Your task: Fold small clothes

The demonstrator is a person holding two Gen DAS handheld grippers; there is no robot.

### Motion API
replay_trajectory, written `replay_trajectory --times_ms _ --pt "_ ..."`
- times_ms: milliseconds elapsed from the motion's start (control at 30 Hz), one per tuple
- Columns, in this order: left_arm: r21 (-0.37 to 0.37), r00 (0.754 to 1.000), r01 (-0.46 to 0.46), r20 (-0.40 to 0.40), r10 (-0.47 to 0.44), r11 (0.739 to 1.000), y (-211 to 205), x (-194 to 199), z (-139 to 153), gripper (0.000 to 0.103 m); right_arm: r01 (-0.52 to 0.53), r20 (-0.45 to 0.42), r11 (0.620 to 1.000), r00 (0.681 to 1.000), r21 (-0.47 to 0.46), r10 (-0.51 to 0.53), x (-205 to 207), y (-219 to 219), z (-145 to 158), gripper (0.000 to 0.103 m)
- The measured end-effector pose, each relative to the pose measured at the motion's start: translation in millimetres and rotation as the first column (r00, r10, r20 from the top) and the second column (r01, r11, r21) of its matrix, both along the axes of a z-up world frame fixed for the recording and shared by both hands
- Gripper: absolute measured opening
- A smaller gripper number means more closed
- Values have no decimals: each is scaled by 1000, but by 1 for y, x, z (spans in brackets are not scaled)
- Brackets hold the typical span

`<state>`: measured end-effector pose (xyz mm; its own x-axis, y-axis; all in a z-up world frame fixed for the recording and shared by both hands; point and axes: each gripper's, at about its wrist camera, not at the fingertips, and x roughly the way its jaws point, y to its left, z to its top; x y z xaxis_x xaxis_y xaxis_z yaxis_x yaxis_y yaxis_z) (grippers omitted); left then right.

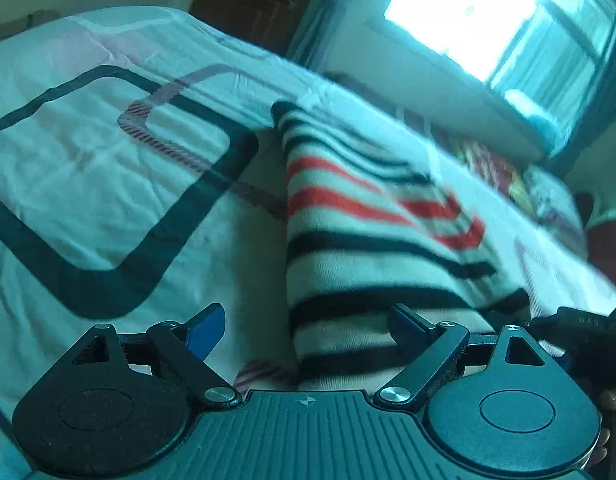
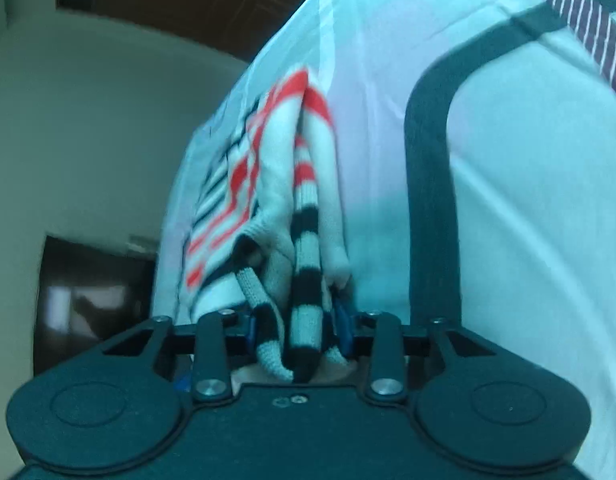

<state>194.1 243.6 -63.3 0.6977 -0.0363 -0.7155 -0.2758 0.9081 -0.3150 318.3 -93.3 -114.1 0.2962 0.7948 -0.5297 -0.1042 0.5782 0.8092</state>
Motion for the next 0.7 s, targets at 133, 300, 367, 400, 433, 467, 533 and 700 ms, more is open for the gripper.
replay_trajectory --times_ms 133,300,367,400,433,467,533,700 --pt "68 1000 8 -18 -7 998 -11 -9 1 88 25 154 989 988 -147 -2 -8 5 25 39" --pt "158 998 22 -57 -14 987 -20 -20 -6 88 61 492 909 855 -413 166 -57 25 85 37" --pt "177 998 32 -52 -23 984 -23 -24 -12 88 17 508 831 799 -555 323 -64 52 85 32" --pt "221 998 40 -59 -28 975 -27 -27 -15 88 23 471 766 800 -642 371 -62 59 78 31" --pt "260 997 52 -63 -37 964 -31 -32 -16 88 42 433 717 821 -696 372 -55 61 68 35" --pt "301 997 53 -77 -31 952 -33 -37 -18 88 46 427 732 836 -680 344 -51 53 66 38" --pt "359 995 48 -97 -14 932 -33 -50 -15 88 61 435 758 847 -649 305 -59 42 78 37" --pt "306 999 -31 19 27 952 -24 -106 26 88 127 540 807 800 -576 260 -110 20 120 42"
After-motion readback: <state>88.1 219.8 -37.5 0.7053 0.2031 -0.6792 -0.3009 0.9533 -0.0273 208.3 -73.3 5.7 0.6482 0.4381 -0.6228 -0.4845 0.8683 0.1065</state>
